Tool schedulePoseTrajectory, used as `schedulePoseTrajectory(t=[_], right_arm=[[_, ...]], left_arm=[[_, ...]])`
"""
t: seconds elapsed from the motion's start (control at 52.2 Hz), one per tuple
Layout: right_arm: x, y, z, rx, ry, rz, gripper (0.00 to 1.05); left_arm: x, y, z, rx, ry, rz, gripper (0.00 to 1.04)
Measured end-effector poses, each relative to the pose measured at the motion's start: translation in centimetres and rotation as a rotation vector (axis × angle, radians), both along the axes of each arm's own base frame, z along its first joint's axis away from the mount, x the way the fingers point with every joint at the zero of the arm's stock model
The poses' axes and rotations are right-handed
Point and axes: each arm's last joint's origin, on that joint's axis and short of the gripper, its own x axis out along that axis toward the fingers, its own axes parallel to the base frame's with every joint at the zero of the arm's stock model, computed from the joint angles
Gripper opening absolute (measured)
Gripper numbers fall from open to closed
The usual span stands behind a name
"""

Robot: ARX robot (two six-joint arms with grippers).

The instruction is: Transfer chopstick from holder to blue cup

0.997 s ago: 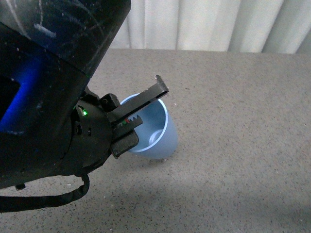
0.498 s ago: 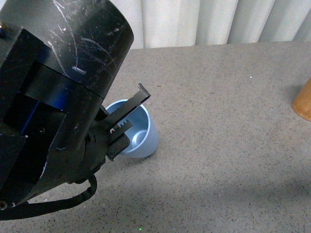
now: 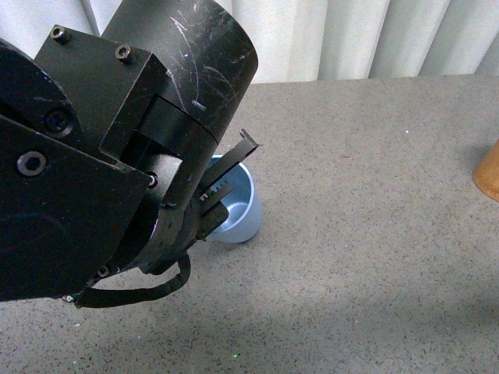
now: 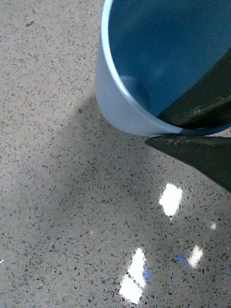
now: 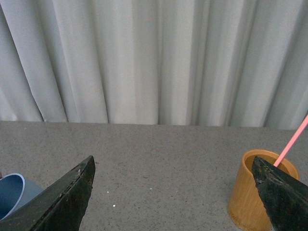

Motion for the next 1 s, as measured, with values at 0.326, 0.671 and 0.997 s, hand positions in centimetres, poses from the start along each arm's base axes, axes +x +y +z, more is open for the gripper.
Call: schedulePoseTrajectory(t=[0.326, 0.671, 0.997], right_arm=[[0.0, 0.0, 0.0, 0.0, 0.0, 0.0, 0.95], [0.0, 0.0, 0.0, 0.0, 0.0, 0.0, 0.95], [0.0, 0.0, 0.0, 0.0, 0.0, 0.0, 0.95]], left_arm=[[0.0, -0.2, 0.0, -0.003, 0.0, -0.002, 0.04], [0.2, -0.5, 0.3, -0.014, -0.005, -0.014, 0.33], [0.2, -0.5, 1.3, -0.022, -0.023, -0.029, 0.79]])
